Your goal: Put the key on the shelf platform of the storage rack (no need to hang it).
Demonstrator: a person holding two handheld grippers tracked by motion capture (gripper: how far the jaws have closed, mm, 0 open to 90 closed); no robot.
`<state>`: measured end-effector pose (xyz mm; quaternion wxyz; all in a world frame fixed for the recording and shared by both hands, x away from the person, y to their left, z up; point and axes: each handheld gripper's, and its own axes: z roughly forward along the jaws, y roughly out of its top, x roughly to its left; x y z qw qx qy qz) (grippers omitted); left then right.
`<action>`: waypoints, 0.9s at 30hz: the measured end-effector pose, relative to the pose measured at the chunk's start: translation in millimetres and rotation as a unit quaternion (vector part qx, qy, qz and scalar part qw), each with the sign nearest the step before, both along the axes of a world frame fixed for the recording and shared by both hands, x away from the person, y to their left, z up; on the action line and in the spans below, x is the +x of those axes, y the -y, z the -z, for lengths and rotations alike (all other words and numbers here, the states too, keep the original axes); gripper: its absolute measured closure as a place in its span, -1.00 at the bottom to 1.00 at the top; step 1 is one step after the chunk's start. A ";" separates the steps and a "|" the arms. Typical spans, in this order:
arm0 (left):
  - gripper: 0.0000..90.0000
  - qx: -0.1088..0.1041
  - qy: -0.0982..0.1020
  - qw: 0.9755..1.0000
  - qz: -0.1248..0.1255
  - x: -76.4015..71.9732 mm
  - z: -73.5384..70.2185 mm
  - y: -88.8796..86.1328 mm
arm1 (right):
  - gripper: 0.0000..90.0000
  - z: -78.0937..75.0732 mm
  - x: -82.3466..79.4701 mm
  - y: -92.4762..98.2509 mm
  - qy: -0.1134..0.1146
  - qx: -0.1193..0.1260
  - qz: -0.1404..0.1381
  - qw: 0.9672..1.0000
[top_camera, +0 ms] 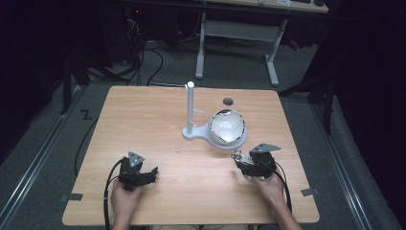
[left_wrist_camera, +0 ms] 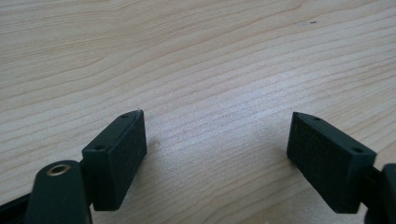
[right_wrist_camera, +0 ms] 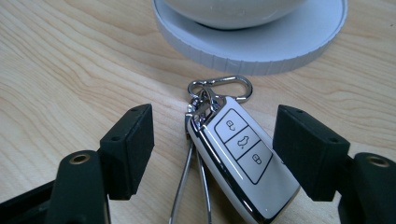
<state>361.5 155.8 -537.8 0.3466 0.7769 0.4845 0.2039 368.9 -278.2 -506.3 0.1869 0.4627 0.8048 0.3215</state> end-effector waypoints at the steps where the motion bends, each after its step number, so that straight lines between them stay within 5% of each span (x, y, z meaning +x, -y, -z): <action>1: -0.55 0.000 0.000 1.000 0.000 0.0 0.0 0.0 | -0.35 3.5 2.8 0.5 -0.004 -0.005 0.003 1.000; 12: -0.55 0.000 0.000 1.000 0.000 0.0 0.0 -0.1 | -0.29 14.0 6.9 -0.9 -0.020 -0.035 -0.005 0.999; 18: -0.55 0.000 0.000 1.000 0.000 0.0 0.0 0.0 | 0.00 13.8 5.5 -2.0 -0.017 -0.032 -0.006 0.999; 27: -0.55 0.000 0.000 1.000 0.000 0.0 0.0 0.0 | 0.17 13.4 3.9 0.3 -0.023 -0.016 -0.003 1.000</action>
